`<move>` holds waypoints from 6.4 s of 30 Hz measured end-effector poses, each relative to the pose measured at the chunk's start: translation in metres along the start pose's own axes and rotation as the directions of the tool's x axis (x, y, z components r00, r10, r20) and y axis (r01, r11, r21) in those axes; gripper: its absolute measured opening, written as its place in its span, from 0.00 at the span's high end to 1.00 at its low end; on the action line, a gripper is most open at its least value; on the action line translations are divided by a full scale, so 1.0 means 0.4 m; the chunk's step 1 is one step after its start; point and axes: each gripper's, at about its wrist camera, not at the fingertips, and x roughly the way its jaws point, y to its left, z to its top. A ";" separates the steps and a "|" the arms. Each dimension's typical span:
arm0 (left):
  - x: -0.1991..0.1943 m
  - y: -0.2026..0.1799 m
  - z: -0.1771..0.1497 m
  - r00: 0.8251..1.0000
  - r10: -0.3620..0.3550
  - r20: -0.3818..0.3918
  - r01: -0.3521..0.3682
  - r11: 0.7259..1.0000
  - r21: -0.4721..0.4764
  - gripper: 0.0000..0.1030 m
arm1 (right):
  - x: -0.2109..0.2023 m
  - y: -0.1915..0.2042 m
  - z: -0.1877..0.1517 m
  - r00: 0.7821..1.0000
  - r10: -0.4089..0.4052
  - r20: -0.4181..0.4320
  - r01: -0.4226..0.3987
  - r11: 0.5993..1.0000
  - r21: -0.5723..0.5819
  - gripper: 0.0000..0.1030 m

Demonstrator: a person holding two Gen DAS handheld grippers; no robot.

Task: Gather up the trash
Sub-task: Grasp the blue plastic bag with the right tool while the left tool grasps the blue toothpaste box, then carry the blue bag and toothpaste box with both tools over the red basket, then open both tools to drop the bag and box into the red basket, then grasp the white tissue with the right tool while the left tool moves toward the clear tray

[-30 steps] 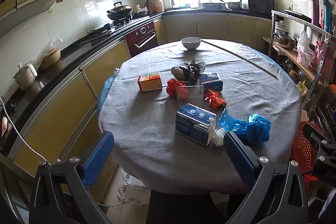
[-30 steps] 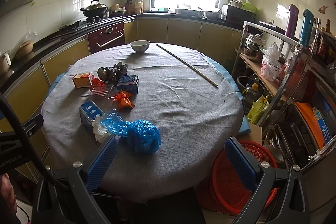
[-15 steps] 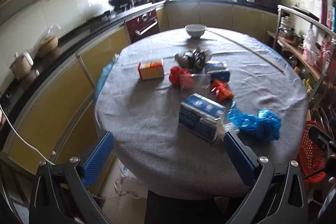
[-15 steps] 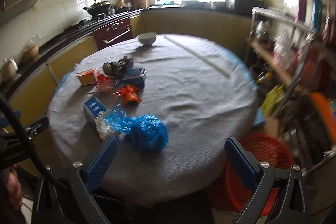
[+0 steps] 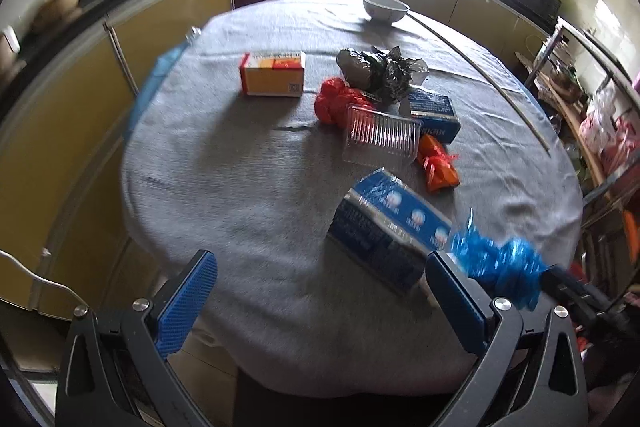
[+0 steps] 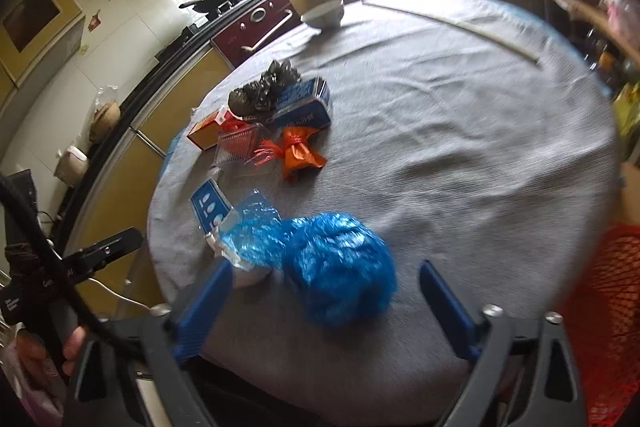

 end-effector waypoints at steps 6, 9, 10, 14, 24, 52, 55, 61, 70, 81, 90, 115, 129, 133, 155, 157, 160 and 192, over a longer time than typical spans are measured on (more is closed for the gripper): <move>0.090 -0.034 0.080 0.996 -0.046 -0.076 0.040 0.997 -0.069 0.00 | 0.091 -0.020 0.019 0.995 0.045 -0.085 -0.040 0.997 0.060 0.27; 0.144 -0.049 0.104 0.991 -0.051 -0.127 0.038 0.994 -0.105 0.00 | 0.124 -0.036 0.004 0.990 0.060 -0.125 -0.049 0.995 0.086 0.33; 0.162 -0.053 0.110 0.988 -0.045 -0.145 0.028 0.993 -0.114 0.00 | 0.125 -0.039 0.002 0.991 0.061 -0.116 -0.051 0.995 0.086 0.34; 0.205 -0.071 0.113 0.982 -0.027 -0.185 0.001 0.991 -0.136 0.00 | 0.117 -0.036 -0.003 0.995 0.044 -0.090 -0.039 0.998 0.048 0.35; 0.198 -0.078 0.094 0.985 -0.071 -0.157 0.051 0.991 -0.127 0.36 | 0.061 -0.089 -0.002 0.999 0.034 -0.008 -0.033 0.996 0.083 0.36; 0.203 0.038 0.013 0.953 -0.190 -0.237 0.149 0.972 -0.180 0.42 | 0.010 -0.101 -0.039 0.999 0.041 0.035 -0.043 0.997 0.071 0.36; 0.195 0.038 0.015 0.959 -0.179 -0.219 0.145 0.976 -0.163 0.42 | 0.007 -0.100 -0.042 0.998 0.044 0.037 -0.046 0.997 0.067 0.36; 0.128 0.062 0.009 0.978 -0.138 -0.155 0.117 0.984 -0.135 0.40 | 0.000 -0.109 -0.043 0.998 0.046 0.049 -0.050 0.996 0.079 0.36; 0.089 0.005 -0.037 0.983 -0.082 -0.166 0.060 0.989 -0.136 0.22 | 0.008 -0.095 -0.049 0.996 0.075 0.048 -0.078 0.995 0.066 0.36; 0.150 -0.014 -0.091 0.973 -0.081 -0.215 0.057 0.992 -0.116 0.44 | -0.013 -0.112 -0.057 0.995 0.062 0.072 -0.067 0.996 0.066 0.36; 0.071 -0.025 -0.045 0.995 -0.054 -0.084 0.050 0.997 -0.052 0.45 | -0.065 -0.170 -0.053 0.989 0.035 0.144 -0.051 0.993 0.110 0.36; 0.063 -0.933 -0.250 0.875 -0.364 -0.318 0.481 0.598 0.641 0.44 | -0.415 -0.622 -0.343 0.917 -0.339 0.209 0.175 0.813 0.555 0.34; 0.061 -0.893 -0.248 0.888 -0.338 -0.311 0.458 0.598 0.657 0.37 | -0.440 -0.662 -0.345 0.915 -0.336 0.222 0.132 0.771 0.623 0.33; 0.027 -0.789 -0.213 0.923 -0.307 -0.230 0.379 0.639 0.669 0.37 | -0.414 -0.618 -0.296 0.928 -0.291 0.234 0.109 0.810 0.577 0.33; -0.029 0.142 -0.039 0.996 0.058 0.062 -0.062 0.996 0.061 0.27 | 0.064 0.087 -0.041 0.968 0.210 -0.137 -0.219 0.974 -0.052 0.33; -0.014 0.150 -0.040 0.999 0.028 0.043 -0.030 0.999 0.043 0.27 | 0.109 0.123 -0.039 0.966 0.191 -0.172 -0.205 0.976 -0.068 0.33; 0.005 0.153 -0.018 0.999 0.006 0.043 -0.007 0.999 0.036 0.27 | 0.177 0.158 -0.032 0.965 0.153 -0.214 -0.172 0.982 -0.074 0.33; 0.278 -0.018 0.151 0.981 -0.136 -0.136 0.124 0.988 -0.092 0.32 | 0.198 0.134 -0.052 0.977 0.158 -0.140 -0.174 0.979 -0.108 0.57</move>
